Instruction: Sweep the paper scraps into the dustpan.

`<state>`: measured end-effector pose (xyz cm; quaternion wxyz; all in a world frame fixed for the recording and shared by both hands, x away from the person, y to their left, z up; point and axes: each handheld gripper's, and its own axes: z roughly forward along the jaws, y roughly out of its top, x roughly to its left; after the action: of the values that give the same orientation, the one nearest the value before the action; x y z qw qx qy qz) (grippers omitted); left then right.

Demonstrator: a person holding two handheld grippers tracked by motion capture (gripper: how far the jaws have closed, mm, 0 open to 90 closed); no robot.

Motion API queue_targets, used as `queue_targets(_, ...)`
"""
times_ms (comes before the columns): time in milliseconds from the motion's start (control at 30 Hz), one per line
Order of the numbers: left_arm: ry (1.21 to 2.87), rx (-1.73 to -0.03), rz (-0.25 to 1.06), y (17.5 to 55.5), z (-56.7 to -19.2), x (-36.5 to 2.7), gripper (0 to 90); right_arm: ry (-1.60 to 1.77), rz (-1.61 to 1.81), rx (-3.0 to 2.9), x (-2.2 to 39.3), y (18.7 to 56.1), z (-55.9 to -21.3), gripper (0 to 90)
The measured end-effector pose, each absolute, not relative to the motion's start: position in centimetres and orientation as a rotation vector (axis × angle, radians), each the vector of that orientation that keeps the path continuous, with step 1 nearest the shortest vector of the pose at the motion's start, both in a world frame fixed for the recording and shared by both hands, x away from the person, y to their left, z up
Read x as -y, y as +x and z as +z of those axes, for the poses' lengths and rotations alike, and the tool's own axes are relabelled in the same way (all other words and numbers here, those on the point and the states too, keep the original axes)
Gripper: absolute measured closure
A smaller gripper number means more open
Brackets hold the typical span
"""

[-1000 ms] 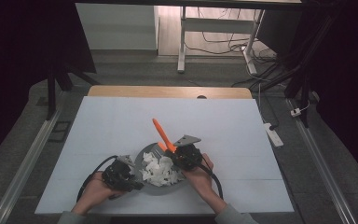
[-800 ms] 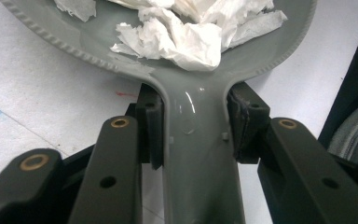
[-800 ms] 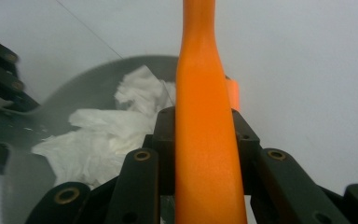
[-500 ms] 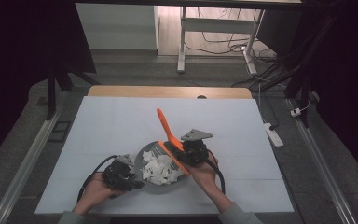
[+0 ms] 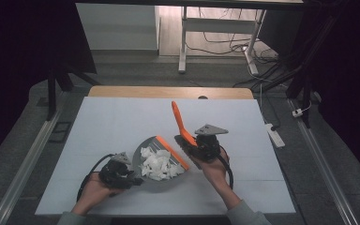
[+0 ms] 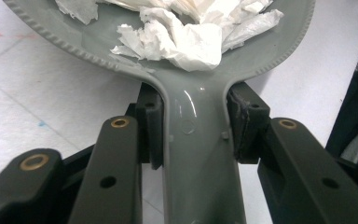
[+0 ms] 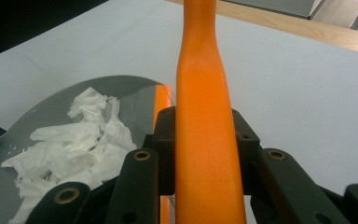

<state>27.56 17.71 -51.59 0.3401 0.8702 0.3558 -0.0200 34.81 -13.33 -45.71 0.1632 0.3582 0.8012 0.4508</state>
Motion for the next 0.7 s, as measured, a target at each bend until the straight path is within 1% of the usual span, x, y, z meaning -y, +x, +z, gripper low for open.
queue_targets(700, 2.131, -1.029, 0.044, 27.5, -50.9, -20.0, 61.2, 1.013, 1.365, -2.276, 16.0, 35.6, -45.1, 70.4)
